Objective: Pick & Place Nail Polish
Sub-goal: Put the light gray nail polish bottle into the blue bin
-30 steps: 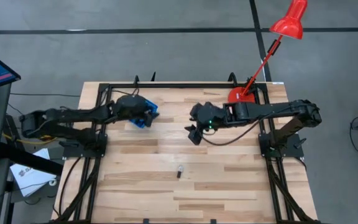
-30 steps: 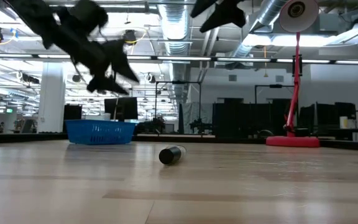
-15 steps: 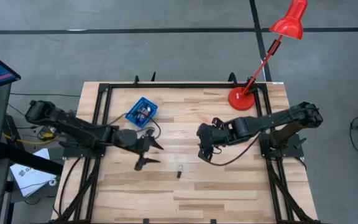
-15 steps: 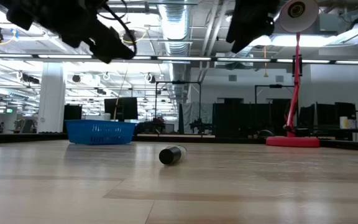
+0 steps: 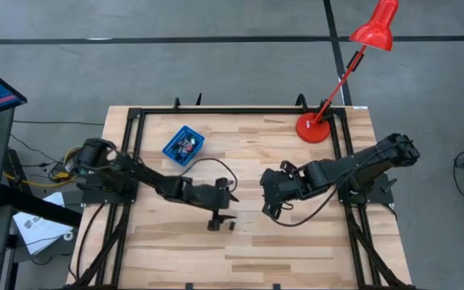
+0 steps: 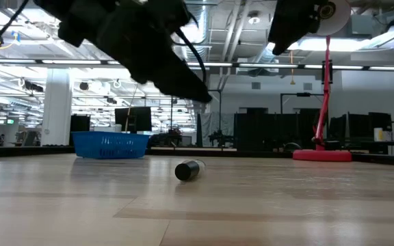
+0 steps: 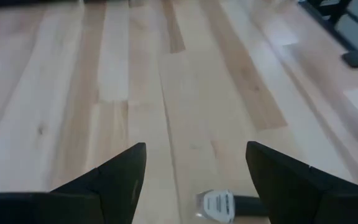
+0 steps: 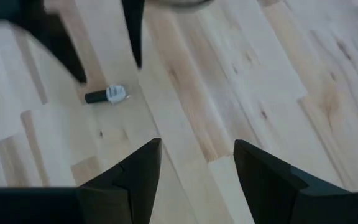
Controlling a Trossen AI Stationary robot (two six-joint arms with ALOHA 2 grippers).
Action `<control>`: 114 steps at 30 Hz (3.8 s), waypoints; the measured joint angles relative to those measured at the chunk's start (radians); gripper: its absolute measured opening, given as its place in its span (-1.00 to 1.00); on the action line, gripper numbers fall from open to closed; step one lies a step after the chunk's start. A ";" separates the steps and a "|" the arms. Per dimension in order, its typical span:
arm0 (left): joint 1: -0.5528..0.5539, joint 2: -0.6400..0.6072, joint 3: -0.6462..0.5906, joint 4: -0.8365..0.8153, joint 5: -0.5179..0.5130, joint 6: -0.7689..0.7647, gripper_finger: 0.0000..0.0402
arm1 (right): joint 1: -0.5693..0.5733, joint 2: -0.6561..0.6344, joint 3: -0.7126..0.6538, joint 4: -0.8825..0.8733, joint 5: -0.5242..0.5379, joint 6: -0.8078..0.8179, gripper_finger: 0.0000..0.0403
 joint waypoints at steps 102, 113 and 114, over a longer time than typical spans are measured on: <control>0.621 -0.702 -0.536 -0.142 -0.287 -0.210 -0.48 | -0.292 -1.157 -0.856 0.962 -0.230 -0.491 -0.99; 0.779 -0.598 -0.574 -0.027 -0.158 -0.202 -0.50 | -0.297 -1.293 -0.907 0.979 -0.228 -0.462 -1.00; 0.783 -0.588 -0.574 -0.028 -0.158 -0.202 -0.50 | -0.298 -1.299 -0.907 0.979 -0.228 -0.462 -1.00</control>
